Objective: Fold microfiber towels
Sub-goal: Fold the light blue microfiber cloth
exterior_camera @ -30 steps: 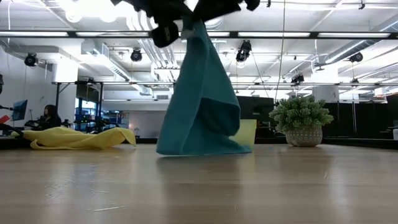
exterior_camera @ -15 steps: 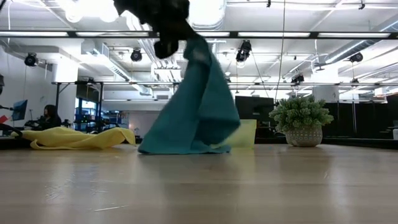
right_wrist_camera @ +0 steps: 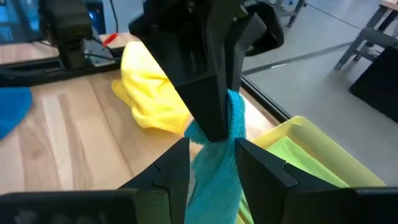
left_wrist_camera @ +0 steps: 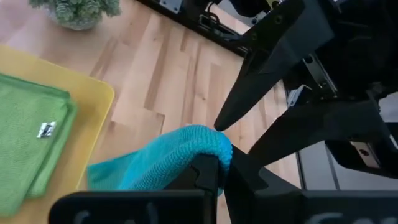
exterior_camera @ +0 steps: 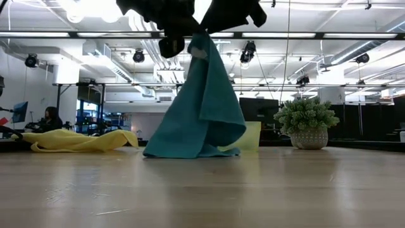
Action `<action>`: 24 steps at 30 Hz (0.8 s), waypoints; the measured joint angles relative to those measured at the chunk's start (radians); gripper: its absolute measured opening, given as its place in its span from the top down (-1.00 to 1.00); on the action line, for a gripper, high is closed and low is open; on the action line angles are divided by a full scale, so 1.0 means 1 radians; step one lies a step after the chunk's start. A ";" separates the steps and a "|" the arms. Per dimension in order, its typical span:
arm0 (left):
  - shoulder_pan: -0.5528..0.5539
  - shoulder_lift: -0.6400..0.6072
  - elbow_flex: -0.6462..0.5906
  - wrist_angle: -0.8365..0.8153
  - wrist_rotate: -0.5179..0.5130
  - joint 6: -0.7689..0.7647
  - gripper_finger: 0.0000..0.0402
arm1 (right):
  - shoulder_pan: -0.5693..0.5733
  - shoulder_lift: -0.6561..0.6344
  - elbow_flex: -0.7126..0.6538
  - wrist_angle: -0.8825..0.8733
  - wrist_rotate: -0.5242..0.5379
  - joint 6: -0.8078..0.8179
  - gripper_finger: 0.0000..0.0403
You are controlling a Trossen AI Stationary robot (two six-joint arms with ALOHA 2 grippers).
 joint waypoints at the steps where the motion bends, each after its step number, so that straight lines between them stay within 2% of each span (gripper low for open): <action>1: 0.000 0.000 0.000 0.000 0.000 -0.001 1.00 | -0.004 0.000 -0.001 0.000 0.000 0.000 0.39; 7: 0.000 -0.003 0.002 -0.003 0.001 -0.003 1.00 | -0.024 0.000 -0.002 -0.023 0.000 -0.008 0.39; 14: 0.000 -0.023 0.003 -0.006 0.032 -0.002 1.00 | -0.037 0.000 -0.004 -0.146 0.000 0.023 0.39; 24: -0.003 -0.034 0.003 -0.001 0.090 -0.009 1.00 | -0.065 0.000 -0.004 -0.129 0.001 -0.010 0.39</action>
